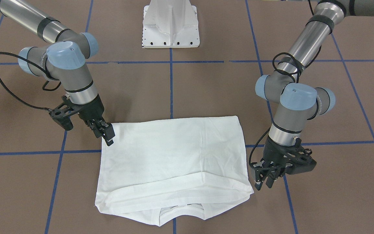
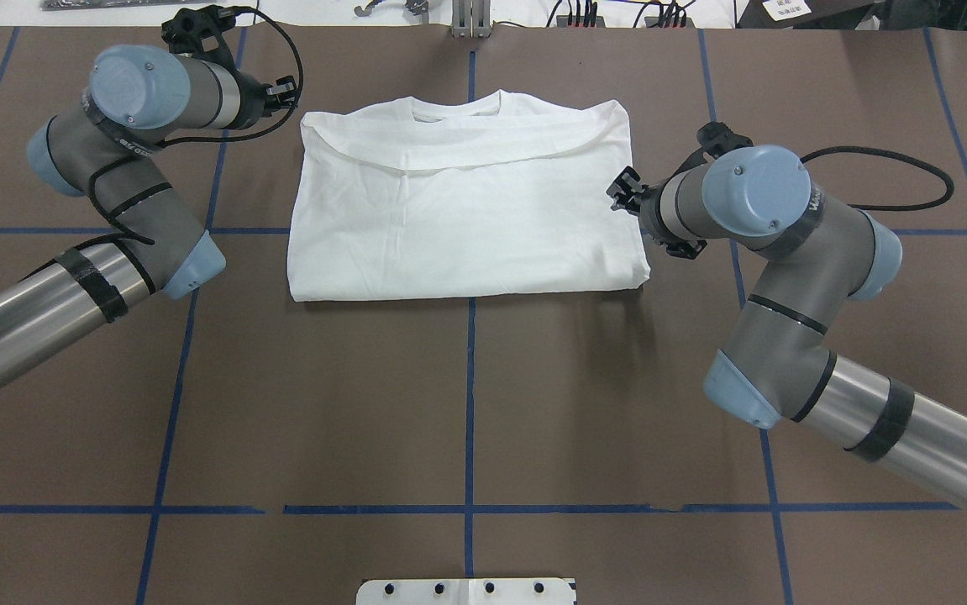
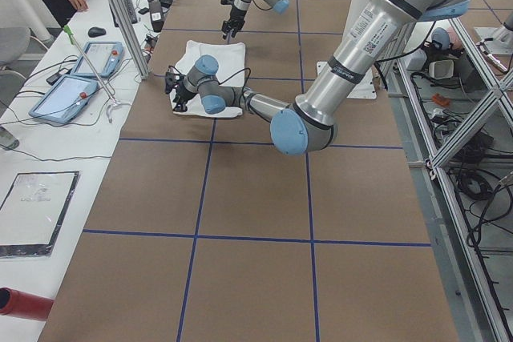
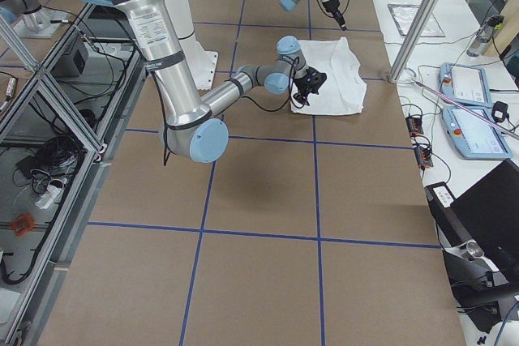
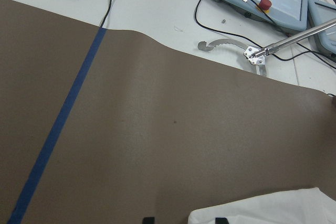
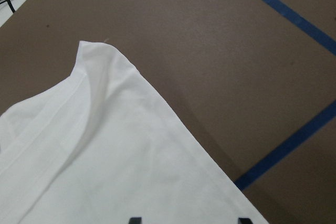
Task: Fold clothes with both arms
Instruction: 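Move the right gripper down to the folded shirt's side edge nearest it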
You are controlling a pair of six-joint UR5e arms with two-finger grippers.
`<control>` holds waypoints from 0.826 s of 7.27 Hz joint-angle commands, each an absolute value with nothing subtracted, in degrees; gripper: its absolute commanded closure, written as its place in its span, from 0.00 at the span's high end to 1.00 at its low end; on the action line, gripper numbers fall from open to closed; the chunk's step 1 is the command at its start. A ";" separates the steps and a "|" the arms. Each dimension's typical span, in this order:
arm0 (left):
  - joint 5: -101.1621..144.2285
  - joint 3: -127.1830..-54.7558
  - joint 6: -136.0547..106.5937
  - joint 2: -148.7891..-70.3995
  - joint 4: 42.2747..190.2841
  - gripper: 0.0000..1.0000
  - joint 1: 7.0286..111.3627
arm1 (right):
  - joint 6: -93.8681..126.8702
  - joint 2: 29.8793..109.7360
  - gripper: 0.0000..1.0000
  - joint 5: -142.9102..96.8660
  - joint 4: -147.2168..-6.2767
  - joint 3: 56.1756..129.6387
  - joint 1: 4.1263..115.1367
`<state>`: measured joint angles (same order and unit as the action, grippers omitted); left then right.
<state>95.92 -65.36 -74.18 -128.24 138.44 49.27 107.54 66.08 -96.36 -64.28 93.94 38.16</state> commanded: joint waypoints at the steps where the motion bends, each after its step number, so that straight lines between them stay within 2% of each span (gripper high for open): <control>1: 95.89 -66.87 -74.18 -127.01 138.78 0.49 49.31 | 112.65 69.69 0.71 -93.71 -64.25 97.12 34.90; 5: 95.80 -67.67 -74.09 -126.56 138.60 0.48 49.31 | 114.87 68.83 0.71 -91.68 -64.68 94.76 32.61; 6: 95.80 -67.68 -74.18 -126.56 138.60 0.48 49.31 | 114.96 68.99 0.62 -91.67 -64.69 94.83 32.61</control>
<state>95.80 -67.56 -74.12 -126.64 138.62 49.31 114.78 69.12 -91.95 -64.59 95.27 32.90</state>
